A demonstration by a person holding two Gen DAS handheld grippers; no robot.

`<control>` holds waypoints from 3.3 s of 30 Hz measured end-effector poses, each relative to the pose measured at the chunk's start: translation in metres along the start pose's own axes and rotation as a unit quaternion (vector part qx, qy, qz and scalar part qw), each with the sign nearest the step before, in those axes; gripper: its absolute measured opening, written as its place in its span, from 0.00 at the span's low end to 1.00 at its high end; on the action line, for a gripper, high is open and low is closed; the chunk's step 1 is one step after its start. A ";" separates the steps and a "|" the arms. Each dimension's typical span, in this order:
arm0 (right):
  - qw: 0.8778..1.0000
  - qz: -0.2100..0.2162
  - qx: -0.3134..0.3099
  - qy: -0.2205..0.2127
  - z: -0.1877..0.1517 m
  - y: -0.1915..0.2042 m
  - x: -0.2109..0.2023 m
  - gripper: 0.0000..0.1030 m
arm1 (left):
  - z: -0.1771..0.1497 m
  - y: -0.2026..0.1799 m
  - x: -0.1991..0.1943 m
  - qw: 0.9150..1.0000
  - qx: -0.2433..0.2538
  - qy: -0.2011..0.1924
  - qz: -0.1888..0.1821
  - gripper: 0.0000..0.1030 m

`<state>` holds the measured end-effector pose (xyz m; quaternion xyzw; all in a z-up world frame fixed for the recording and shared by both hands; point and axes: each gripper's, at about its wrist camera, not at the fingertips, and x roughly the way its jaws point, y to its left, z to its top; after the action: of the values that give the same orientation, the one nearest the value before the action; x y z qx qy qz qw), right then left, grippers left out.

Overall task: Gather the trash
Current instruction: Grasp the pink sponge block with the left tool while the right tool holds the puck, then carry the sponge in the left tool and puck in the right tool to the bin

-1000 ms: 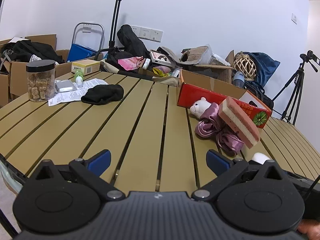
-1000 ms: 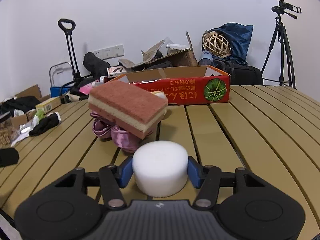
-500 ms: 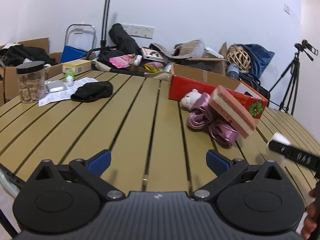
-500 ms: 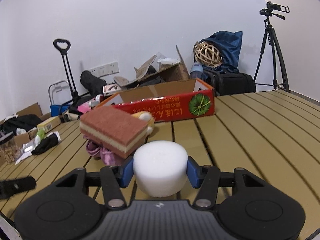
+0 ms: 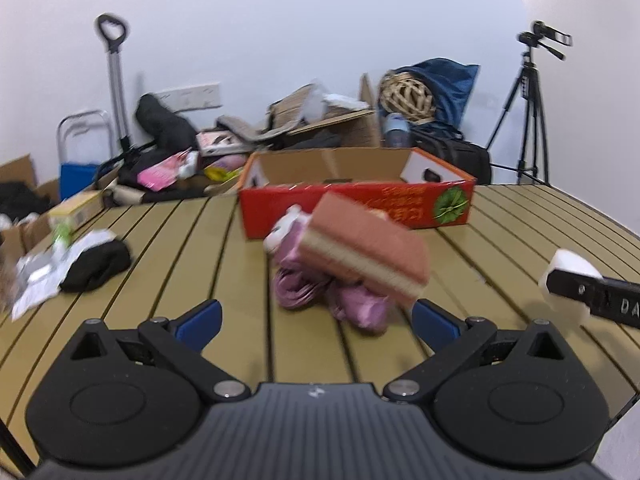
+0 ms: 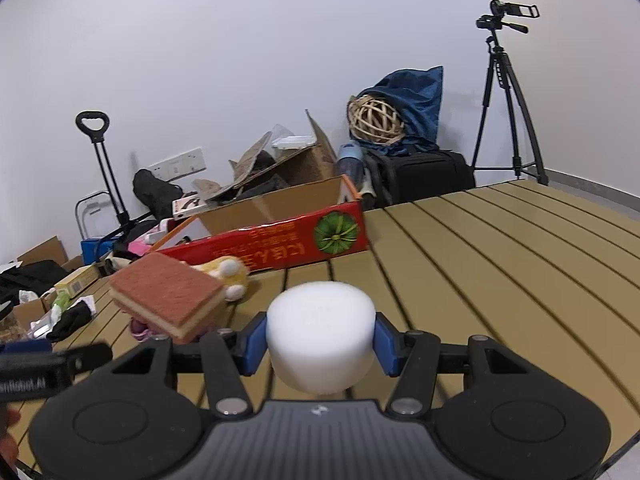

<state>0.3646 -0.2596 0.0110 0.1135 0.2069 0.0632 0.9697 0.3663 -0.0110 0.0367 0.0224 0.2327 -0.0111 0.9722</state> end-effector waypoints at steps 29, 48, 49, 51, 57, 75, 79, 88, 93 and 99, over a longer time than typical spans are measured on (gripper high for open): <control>0.999 0.003 0.052 0.007 0.008 -0.037 -0.004 0.52 | 0.044 -0.076 0.074 0.970 0.226 0.076 0.038 1.00; 0.999 0.004 0.049 0.012 0.004 -0.033 0.001 0.53 | 0.040 -0.058 0.093 0.982 0.157 0.101 0.039 1.00; 0.999 0.005 0.049 0.012 0.003 -0.033 0.001 0.53 | 0.040 -0.057 0.093 0.982 0.154 0.099 0.038 1.00; 0.999 0.006 0.047 0.014 0.003 -0.032 0.001 0.53 | 0.040 -0.056 0.092 0.983 0.151 0.097 0.037 0.98; 0.999 0.008 0.045 0.016 0.003 -0.031 0.001 0.53 | 0.039 -0.058 0.081 0.985 0.152 0.077 0.032 0.97; 0.999 0.027 0.029 0.014 0.004 -0.030 -0.012 0.53 | 0.038 -0.053 0.019 0.993 0.110 0.032 0.040 0.97; 0.999 0.032 0.019 0.012 0.003 -0.028 -0.020 0.53 | 0.036 -0.049 0.000 0.994 0.100 0.023 0.045 0.97; 0.998 0.057 -0.011 0.016 -0.007 -0.021 -0.046 0.53 | 0.026 -0.038 -0.055 0.997 0.065 0.007 0.050 0.97; 0.997 0.066 -0.024 0.017 -0.013 -0.019 -0.064 0.53 | 0.017 -0.033 -0.088 0.997 0.054 0.001 0.058 0.97; 0.997 0.073 -0.021 0.018 -0.026 -0.021 -0.085 0.53 | 0.000 -0.029 -0.127 0.997 0.047 -0.003 0.061 0.97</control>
<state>0.2785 -0.2894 0.0153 0.1067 0.2142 0.1398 0.9608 0.2525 -0.0384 0.0929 0.0824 0.2276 0.0370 0.9696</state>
